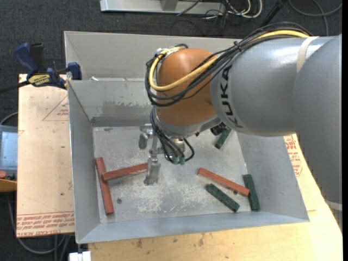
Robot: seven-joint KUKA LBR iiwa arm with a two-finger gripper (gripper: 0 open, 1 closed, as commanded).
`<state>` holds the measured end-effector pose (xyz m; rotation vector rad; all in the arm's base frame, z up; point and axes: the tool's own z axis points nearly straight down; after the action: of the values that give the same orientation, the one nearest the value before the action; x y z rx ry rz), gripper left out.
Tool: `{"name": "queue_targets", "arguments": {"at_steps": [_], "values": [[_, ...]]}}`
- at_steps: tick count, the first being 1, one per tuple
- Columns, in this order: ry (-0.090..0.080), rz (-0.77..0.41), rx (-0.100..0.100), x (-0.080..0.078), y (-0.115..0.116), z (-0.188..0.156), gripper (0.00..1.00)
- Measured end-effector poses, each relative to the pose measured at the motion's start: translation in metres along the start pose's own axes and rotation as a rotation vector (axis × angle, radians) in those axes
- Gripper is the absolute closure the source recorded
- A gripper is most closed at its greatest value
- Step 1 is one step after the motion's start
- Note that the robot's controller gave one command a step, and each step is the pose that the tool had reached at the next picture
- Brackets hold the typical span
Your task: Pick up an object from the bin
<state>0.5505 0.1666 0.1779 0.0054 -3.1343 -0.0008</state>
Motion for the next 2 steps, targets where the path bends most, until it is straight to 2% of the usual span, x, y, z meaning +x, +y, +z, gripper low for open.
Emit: {"name": "queue_targets", "arguments": {"at_steps": [1,2], "values": [[-0.002,-0.133,0.001,0.013,0.007,0.112,0.00],[-0.017,-0.084,-0.002,-0.073,0.019,0.096,0.00]]}}
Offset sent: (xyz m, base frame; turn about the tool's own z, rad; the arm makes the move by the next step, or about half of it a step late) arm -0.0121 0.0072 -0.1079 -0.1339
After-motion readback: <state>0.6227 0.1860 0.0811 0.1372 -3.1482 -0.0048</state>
